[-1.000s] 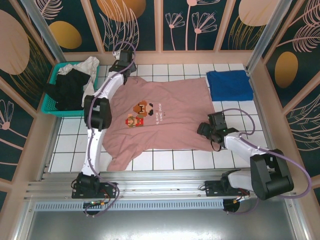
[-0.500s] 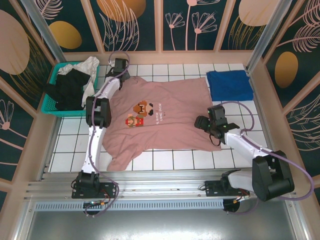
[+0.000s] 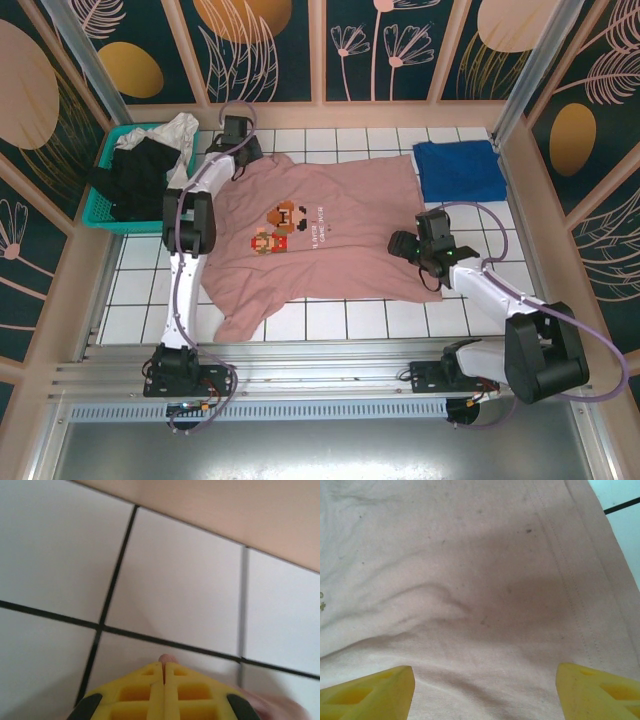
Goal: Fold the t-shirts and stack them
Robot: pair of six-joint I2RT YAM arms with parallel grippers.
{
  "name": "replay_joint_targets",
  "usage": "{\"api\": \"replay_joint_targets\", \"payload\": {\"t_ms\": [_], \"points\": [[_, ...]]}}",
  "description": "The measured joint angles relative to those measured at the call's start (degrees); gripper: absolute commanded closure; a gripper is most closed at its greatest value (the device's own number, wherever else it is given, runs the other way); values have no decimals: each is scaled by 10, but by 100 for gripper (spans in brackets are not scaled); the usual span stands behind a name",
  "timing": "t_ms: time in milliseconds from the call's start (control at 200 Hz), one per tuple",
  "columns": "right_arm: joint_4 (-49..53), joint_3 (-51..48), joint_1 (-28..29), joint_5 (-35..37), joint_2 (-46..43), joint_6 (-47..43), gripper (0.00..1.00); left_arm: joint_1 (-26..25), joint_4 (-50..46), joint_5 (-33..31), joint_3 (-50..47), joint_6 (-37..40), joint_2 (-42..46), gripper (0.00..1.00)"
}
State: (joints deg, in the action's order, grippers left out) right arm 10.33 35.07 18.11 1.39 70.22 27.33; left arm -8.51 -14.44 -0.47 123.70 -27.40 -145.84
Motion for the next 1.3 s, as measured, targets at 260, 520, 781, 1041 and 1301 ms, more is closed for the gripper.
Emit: {"api": "replay_joint_targets", "payload": {"t_ms": [260,520,781,1041,1301], "points": [[-31,0,10,-19,-3,0,26,0,238,59,-401,-12,301,100],[-41,30,18,-35,46,-15,26,-4,312,116,-589,-39,328,58],[-49,39,19,-35,45,-18,25,-5,235,71,-447,-30,294,50],[-49,38,19,-34,44,-18,25,-6,161,32,-378,-12,247,48],[-50,38,19,-34,44,-20,25,-40,95,1,-427,19,249,68]]}}
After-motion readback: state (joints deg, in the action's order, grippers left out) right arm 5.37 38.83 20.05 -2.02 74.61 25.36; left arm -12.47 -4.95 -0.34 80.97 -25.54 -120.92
